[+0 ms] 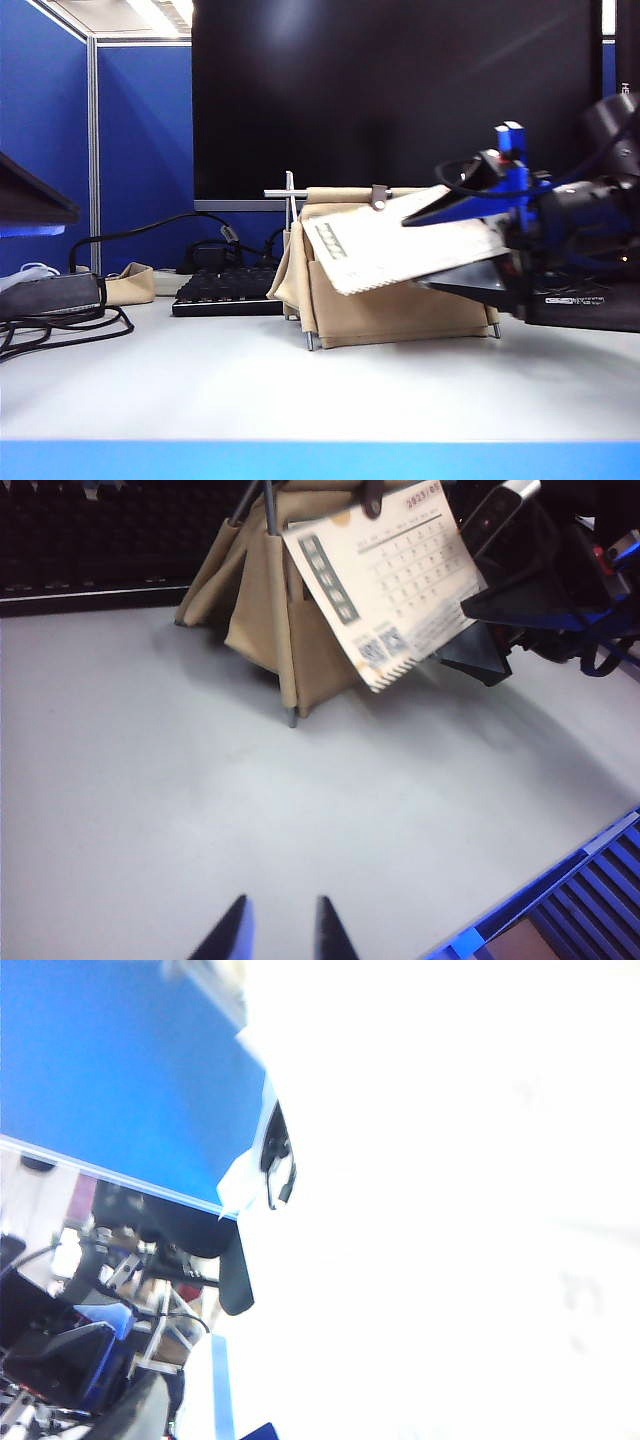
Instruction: Turn one page of the calendar.
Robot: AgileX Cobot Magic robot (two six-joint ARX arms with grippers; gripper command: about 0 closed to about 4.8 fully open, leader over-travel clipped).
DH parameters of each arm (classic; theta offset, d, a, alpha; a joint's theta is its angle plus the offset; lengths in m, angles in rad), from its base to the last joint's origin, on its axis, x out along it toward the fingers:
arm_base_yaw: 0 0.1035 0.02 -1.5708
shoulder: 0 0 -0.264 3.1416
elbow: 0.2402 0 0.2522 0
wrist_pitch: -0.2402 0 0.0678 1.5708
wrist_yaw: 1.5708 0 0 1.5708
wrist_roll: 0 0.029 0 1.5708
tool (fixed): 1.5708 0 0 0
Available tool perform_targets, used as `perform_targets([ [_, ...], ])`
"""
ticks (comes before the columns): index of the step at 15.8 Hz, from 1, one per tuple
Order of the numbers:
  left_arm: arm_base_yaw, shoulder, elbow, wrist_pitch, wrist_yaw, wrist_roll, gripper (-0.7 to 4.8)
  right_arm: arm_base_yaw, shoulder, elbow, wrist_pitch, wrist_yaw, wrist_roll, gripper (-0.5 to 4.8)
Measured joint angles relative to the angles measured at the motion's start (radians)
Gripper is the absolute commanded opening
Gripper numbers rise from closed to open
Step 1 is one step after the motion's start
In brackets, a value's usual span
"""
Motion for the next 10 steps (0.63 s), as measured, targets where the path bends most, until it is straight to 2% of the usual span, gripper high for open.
perform_targets([
  [4, 0.000, 0.000, 0.000, 0.000, 0.000, 0.000, 0.90, 0.060, 0.000, 0.000, 0.120, 0.062, 0.060, 3.01],
  [6, 0.000, 0.000, 0.000, 0.000, 0.000, 0.000, 0.90, 0.061, 0.000, 0.000, 0.295, 0.074, 0.177, 2.93],
  [7, 0.000, 0.000, 0.000, 0.000, 0.000, 0.000, 0.90, 0.061, 0.000, 0.000, 0.406, 0.089, 0.258, 2.63],
  [8, 0.000, 0.000, 0.000, 0.000, 0.000, 0.000, 0.90, 0.061, 0.000, 0.000, 0.520, 0.094, 0.339, 2.60],
  [10, 0.000, 0.000, 0.000, 0.000, 0.000, 0.000, 0.90, 0.061, 0.000, 0.002, 0.629, 0.098, 0.413, 2.60],
])
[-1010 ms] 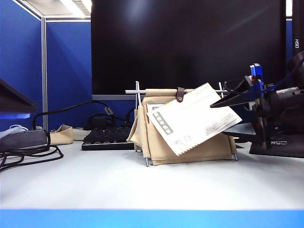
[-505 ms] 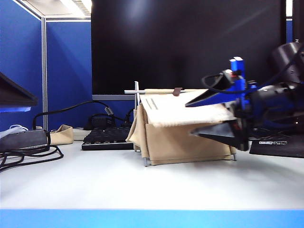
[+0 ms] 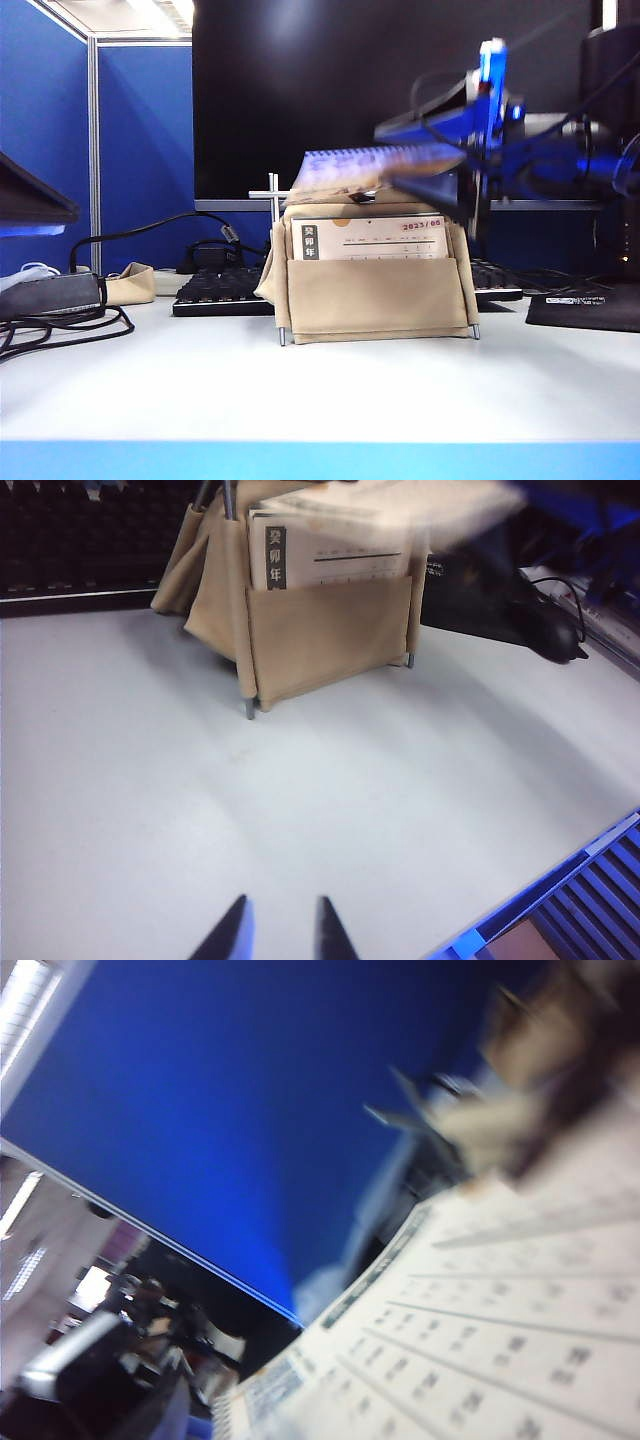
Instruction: Turn one page of the calendar.
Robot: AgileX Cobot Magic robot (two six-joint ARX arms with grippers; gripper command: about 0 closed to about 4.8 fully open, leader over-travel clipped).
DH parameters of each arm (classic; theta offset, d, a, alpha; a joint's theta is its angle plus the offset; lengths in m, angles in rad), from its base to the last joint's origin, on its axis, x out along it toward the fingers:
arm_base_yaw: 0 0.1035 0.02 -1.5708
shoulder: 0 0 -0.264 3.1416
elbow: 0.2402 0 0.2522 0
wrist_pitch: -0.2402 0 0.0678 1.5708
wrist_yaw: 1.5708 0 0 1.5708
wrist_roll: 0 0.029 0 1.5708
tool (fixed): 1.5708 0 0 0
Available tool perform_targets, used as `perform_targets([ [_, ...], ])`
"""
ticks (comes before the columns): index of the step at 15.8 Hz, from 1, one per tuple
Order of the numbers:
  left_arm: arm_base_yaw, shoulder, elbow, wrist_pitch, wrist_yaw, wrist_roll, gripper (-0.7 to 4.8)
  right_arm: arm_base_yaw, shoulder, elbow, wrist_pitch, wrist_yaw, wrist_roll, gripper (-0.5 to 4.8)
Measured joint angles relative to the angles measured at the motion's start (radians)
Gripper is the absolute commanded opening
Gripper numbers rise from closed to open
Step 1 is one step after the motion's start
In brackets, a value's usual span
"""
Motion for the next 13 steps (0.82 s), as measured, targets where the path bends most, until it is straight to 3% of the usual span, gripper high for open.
perform_targets([
  [4, 0.000, 0.000, 0.000, 0.000, 0.000, 0.000, 0.90, 0.000, 0.000, 0.000, 0.031, 0.006, 0.050, 2.47],
  [5, 0.000, 0.000, 0.000, 0.000, 0.000, 0.000, 0.90, 0.000, 0.000, 0.000, 0.035, 0.016, 0.051, 1.66],
  [6, 0.000, 0.000, 0.000, 0.000, 0.000, 0.000, 0.90, 0.000, 0.000, 0.000, 0.043, 0.035, 0.052, 1.19],
  [7, 0.000, 0.000, 0.000, 0.000, 0.000, 0.000, 0.90, 0.000, 0.000, 0.002, 0.050, 0.039, 0.052, 0.30],
  [8, 0.000, 0.000, 0.000, 0.000, 0.000, 0.000, 0.90, 0.000, 0.000, 0.008, 0.067, 0.048, 0.053, -0.06],
  [13, 0.000, 0.000, 0.000, 0.000, 0.000, 0.000, 0.90, 0.000, -0.003, 0.010, 0.124, 0.082, 0.140, -0.05],
])
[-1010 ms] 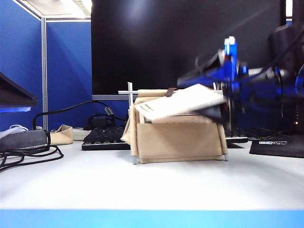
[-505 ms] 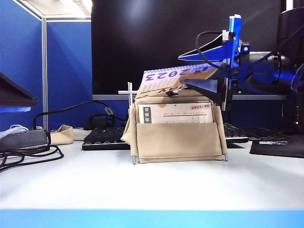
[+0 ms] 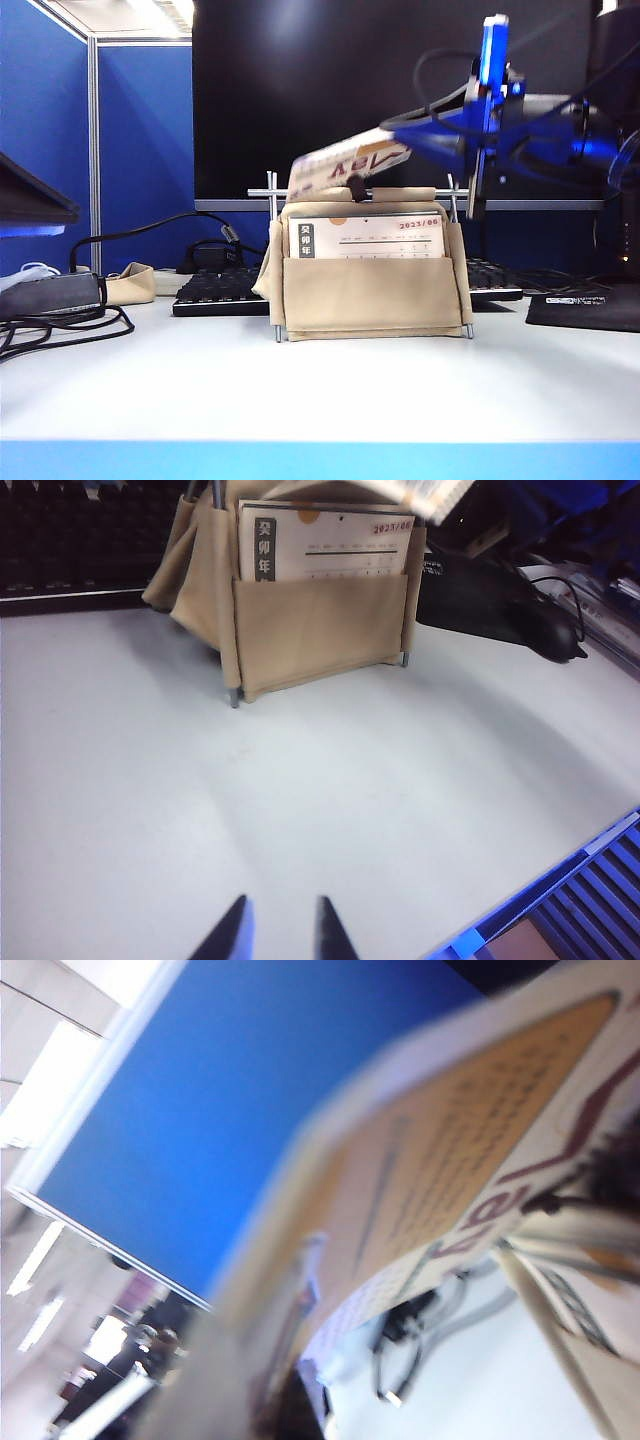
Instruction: Turn one page of the calendar.
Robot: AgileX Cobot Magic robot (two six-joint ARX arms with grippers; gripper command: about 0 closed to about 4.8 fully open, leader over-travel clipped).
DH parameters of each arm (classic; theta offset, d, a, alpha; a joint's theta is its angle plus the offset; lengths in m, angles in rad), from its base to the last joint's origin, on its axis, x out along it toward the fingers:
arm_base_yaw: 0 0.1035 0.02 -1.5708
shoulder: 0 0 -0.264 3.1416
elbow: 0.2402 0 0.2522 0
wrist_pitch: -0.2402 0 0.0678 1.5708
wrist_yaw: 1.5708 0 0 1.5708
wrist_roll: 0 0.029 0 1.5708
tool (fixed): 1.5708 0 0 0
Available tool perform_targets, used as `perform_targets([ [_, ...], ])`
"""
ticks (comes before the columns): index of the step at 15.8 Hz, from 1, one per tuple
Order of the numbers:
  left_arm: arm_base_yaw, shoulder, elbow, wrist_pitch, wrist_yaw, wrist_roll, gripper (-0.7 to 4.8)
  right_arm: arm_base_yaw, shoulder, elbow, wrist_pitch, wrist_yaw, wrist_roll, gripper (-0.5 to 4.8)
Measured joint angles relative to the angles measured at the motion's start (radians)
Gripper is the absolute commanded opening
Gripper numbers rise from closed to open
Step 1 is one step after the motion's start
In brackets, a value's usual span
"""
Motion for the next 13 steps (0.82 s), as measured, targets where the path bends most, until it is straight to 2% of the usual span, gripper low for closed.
perform_targets([
  [8, 0.000, 0.000, 0.000, -0.005, 0.035, 0.000, 0.89, 0.016, -0.043, 0.050, 0.001, 0.146, 0.039, -0.05],
  [13, 0.000, 0.000, 0.000, -0.010, 0.056, -0.001, 0.90, 0.059, -0.043, 0.169, -0.115, 0.207, -0.014, -0.05],
])
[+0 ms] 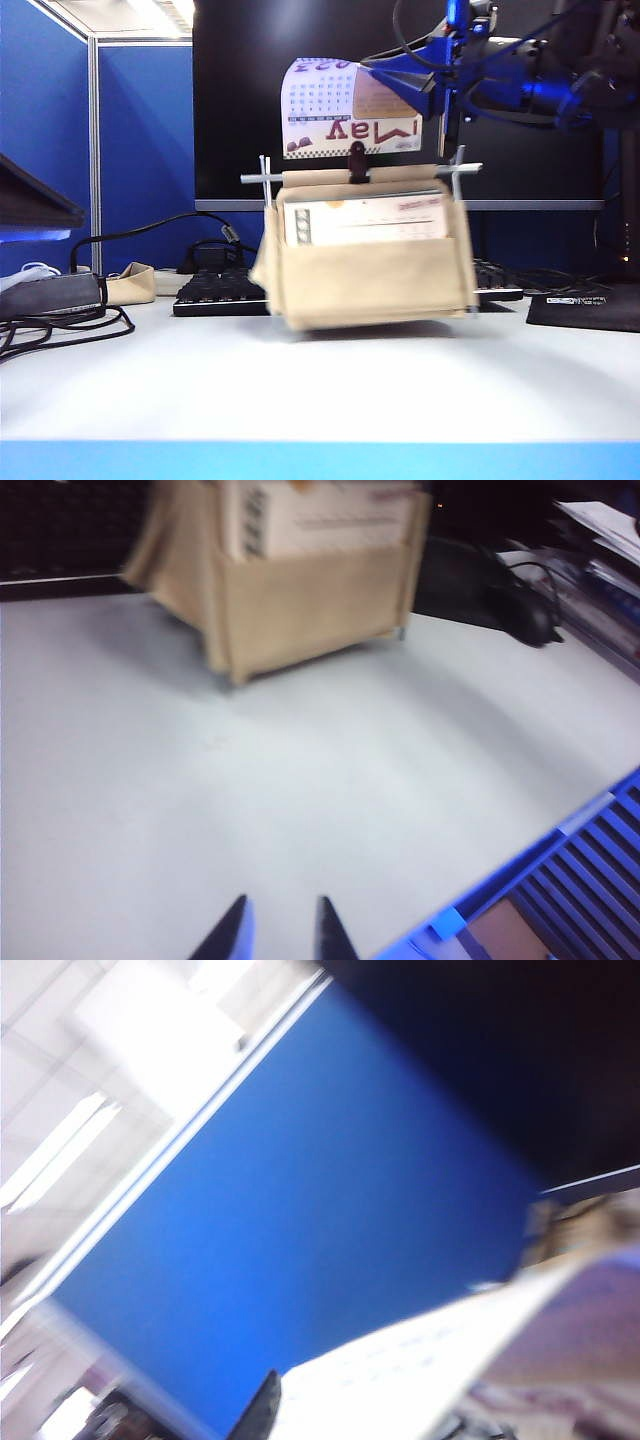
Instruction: Turn one page of the calendar.
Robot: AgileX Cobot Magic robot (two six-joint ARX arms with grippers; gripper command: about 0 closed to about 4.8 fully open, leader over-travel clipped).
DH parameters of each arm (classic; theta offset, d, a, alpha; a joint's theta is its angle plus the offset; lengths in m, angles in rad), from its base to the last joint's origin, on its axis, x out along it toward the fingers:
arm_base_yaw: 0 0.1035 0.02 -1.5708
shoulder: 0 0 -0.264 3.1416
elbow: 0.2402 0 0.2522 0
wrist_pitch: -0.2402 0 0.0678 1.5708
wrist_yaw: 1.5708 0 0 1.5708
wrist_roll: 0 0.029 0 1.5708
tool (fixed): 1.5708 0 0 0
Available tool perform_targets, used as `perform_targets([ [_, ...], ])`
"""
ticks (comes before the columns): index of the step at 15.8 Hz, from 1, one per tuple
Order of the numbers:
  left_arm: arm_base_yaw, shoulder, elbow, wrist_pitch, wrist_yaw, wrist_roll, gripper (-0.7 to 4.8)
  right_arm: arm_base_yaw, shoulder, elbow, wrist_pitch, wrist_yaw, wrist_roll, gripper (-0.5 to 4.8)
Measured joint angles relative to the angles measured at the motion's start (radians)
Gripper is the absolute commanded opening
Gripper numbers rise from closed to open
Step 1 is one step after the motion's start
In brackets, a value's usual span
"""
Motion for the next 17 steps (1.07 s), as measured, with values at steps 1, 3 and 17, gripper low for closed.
perform_targets([
  [1, 0.000, 0.000, 0.000, 0.000, 0.008, -0.001, 0.90, 0.000, 0.000, 0.003, -0.048, 0.027, -0.032, -0.05],
  [3, 0.000, 0.000, 0.000, -0.002, 0.028, -0.003, 0.89, 0.000, 0.000, 0.003, -0.121, 0.063, -0.087, -0.05],
  [17, 0.000, 0.000, 0.000, -0.015, 0.092, -0.044, 1.58, 0.000, 0.000, 0.007, -0.270, 0.258, -0.237, 2.75],
])
